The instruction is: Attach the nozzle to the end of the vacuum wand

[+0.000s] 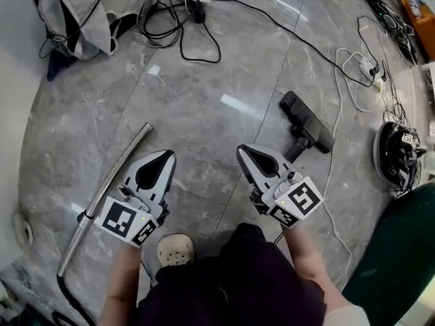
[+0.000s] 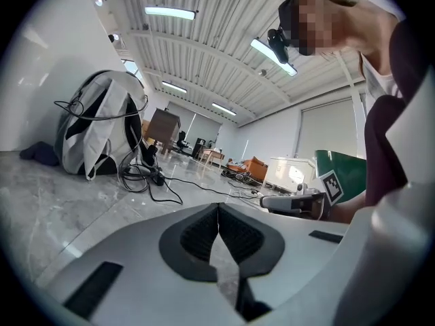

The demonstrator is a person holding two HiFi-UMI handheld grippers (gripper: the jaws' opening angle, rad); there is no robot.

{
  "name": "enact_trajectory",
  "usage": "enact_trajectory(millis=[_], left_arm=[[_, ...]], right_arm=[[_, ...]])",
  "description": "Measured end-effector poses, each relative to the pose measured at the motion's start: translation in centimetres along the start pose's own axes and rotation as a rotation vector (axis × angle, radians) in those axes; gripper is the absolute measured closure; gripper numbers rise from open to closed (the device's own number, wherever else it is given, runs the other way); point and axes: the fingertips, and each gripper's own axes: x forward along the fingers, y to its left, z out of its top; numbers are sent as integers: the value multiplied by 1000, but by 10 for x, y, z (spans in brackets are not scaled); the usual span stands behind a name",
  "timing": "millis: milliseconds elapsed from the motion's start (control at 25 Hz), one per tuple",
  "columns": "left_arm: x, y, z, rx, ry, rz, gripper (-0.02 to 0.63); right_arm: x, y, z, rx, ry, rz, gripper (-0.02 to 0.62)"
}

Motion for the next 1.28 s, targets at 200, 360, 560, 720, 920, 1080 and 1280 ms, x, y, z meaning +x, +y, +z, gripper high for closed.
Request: enact_trajectory(millis=[200,360,560,720,920,1080,1280], left_arm=[[8,-11,-13,-44,1,-46,595],[12,-16,-14,-64,-7,-70,595],[13,-24,-14,-67,-9,-103,595],[11,-23,-15,-69,-5,-109,595],[9,-20,-24,-66,19,-103,595],[9,-22,-28,-61,28,-105,595],[8,-19,-29,-58,33,-87,595]], right_arm=[[-19,-15,5,-82,63,-17,580],[-40,-34,10,-205,172,-43,578],[-74,-71,16,-422,384,-74,569],[-106,-99,-24,-707,771,51,362],[-146,-141,-75,-1132,1216,270,307],[-156,-161,-103,-1335,1336,422,308],[-154,-179,-120,-1446,1409,529,308]])
